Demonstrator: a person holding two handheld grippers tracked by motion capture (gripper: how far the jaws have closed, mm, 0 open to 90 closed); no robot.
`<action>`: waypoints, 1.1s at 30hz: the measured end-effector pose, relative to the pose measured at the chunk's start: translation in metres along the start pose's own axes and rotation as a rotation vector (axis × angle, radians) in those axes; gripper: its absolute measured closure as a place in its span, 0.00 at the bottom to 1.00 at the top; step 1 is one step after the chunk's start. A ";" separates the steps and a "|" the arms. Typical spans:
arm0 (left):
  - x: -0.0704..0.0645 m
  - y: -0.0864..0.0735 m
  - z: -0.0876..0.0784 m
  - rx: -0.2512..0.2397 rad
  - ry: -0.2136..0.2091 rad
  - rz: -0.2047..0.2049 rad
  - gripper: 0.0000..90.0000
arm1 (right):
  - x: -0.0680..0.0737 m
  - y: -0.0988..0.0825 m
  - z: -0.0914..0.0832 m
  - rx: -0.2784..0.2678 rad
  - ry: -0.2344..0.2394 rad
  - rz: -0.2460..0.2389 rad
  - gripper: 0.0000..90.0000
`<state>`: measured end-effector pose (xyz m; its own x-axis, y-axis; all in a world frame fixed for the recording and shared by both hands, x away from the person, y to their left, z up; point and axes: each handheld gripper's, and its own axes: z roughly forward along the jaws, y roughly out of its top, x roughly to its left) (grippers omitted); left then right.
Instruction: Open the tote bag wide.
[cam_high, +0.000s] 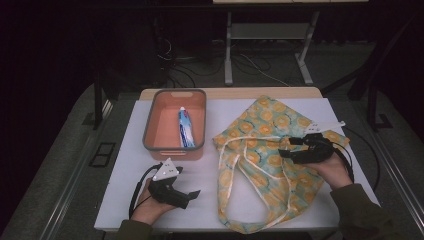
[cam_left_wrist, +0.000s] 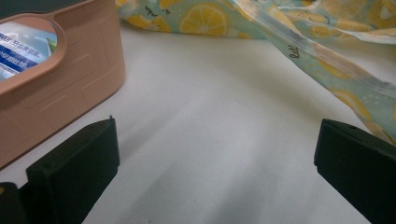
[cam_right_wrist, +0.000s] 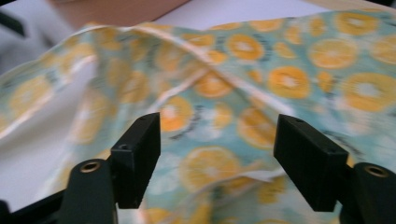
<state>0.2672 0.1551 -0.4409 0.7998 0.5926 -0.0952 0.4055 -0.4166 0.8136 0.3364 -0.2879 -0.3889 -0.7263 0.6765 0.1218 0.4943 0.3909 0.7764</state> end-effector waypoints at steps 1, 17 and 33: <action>0.000 0.000 0.000 0.000 0.001 0.001 0.00 | 0.007 0.001 0.001 0.002 0.018 -0.021 0.40; -0.001 0.000 0.001 0.003 -0.002 0.003 0.00 | 0.056 -0.019 0.067 0.189 0.110 -0.200 0.49; -0.003 0.002 0.001 -0.005 -0.013 0.006 0.00 | 0.041 -0.013 0.061 0.107 0.068 -0.169 0.99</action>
<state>0.2664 0.1520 -0.4391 0.8080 0.5810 -0.0979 0.3987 -0.4168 0.8169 0.3295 -0.2267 -0.4318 -0.8317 0.5538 0.0395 0.4081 0.5617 0.7196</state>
